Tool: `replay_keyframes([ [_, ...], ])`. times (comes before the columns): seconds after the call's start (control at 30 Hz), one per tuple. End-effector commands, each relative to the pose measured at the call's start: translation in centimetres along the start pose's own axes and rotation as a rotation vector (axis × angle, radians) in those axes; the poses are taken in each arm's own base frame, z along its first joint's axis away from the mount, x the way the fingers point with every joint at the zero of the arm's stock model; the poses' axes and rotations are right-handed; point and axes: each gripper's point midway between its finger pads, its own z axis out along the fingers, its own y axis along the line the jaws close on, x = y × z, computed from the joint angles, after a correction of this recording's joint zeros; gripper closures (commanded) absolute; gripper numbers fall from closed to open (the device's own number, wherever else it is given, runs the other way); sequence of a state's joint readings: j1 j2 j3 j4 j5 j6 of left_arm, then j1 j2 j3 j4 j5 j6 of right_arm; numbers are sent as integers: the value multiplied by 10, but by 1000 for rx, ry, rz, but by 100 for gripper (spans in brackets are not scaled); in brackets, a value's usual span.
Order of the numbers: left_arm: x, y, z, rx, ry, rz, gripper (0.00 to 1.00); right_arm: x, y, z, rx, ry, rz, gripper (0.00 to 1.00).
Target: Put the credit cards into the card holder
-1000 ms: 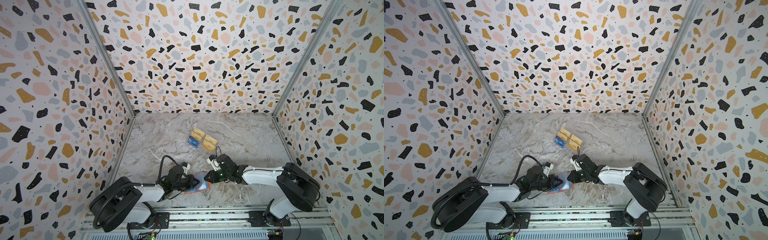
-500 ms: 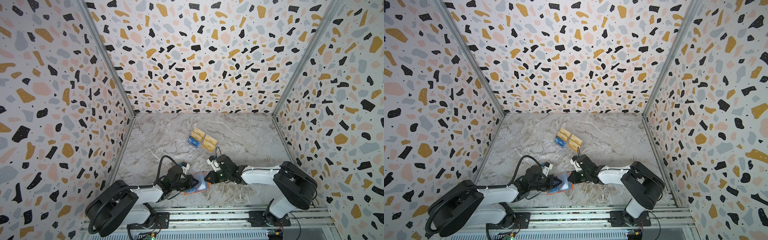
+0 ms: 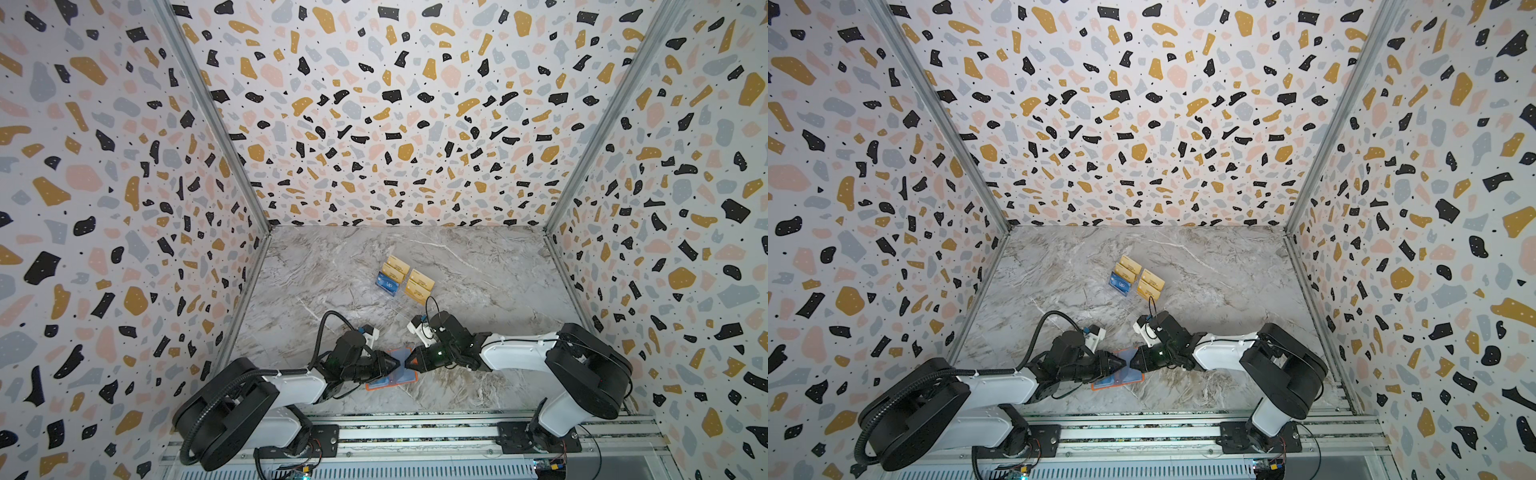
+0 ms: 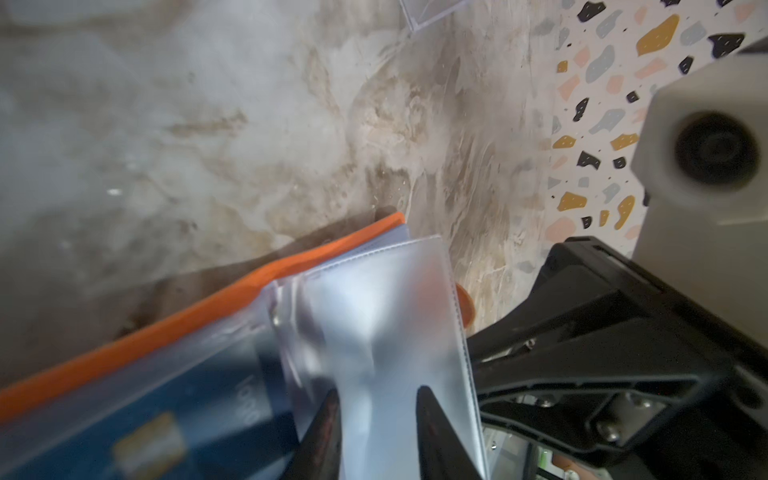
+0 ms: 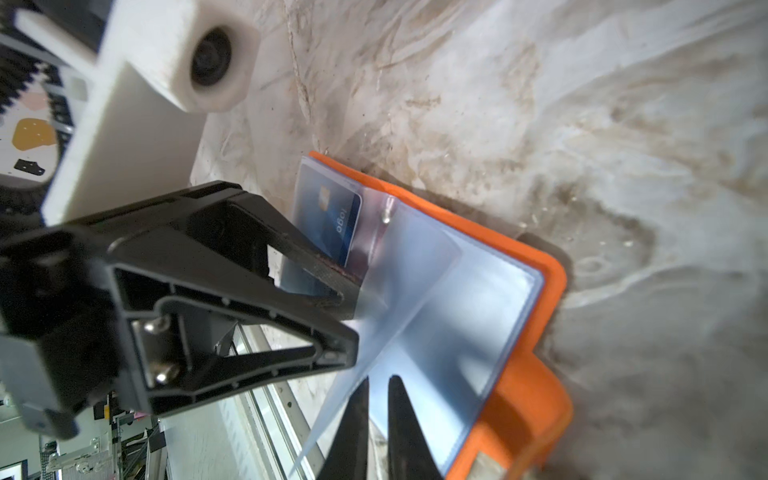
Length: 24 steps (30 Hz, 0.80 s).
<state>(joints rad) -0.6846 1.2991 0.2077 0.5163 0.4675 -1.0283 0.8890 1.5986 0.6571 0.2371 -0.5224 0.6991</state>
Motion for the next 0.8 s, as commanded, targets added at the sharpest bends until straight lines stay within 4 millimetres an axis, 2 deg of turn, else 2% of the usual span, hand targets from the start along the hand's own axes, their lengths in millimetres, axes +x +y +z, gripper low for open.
replay_keyframes([
  [0.0,-5,-8,-4,12,-14,27,55,-10,13,-1,-22,-10,-42,87],
  [0.2,-6,-11,-15,-9,-17,34,49,-11,16,6,-22,10,-61,87],
  [0.37,-7,-1,-31,-77,-30,27,48,-13,20,11,-31,18,-74,87],
  [0.57,-20,10,-56,-173,-89,44,48,-10,32,26,-56,64,-117,88],
  [0.77,-31,2,-70,-179,-133,55,50,-7,42,40,-76,92,-142,88],
])
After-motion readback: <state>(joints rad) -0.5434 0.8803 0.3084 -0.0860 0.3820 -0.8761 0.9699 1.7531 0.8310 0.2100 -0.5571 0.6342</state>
